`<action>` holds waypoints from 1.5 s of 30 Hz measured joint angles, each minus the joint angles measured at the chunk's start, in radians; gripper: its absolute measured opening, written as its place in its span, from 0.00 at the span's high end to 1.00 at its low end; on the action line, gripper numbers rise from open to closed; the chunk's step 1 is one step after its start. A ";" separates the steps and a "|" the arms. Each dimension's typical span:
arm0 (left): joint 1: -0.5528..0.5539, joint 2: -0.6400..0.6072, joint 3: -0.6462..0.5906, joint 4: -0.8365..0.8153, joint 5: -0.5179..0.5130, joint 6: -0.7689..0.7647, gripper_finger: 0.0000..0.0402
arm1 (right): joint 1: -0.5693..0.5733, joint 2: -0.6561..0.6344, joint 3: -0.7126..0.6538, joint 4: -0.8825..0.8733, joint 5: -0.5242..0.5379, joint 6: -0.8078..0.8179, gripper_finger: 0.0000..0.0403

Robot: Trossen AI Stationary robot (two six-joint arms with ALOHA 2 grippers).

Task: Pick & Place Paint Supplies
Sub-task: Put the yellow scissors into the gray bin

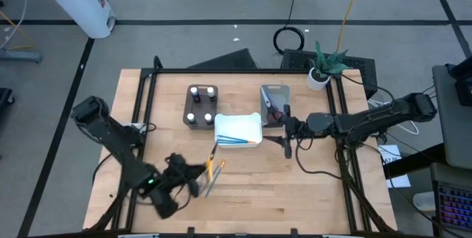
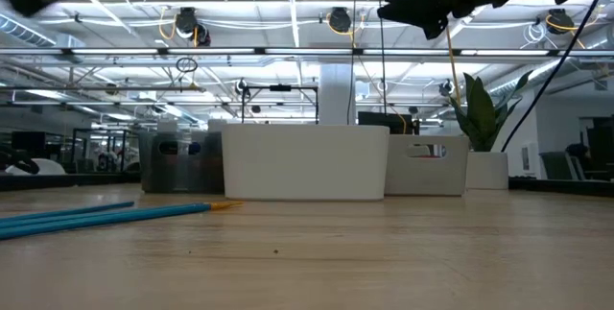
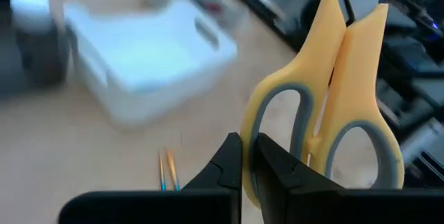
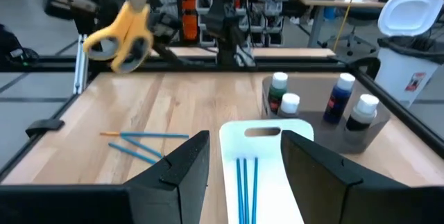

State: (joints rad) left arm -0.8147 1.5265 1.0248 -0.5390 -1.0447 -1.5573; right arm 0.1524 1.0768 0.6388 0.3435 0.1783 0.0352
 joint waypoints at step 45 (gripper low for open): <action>0.595 0.023 0.002 0.648 -0.010 1.506 0.96 | -0.209 0.461 0.009 0.813 -0.132 0.167 0.37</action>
State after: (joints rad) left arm -0.2199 1.5490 1.0267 0.1092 -1.0549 -0.0513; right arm -0.0566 1.5382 0.6477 1.1567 0.0466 0.2026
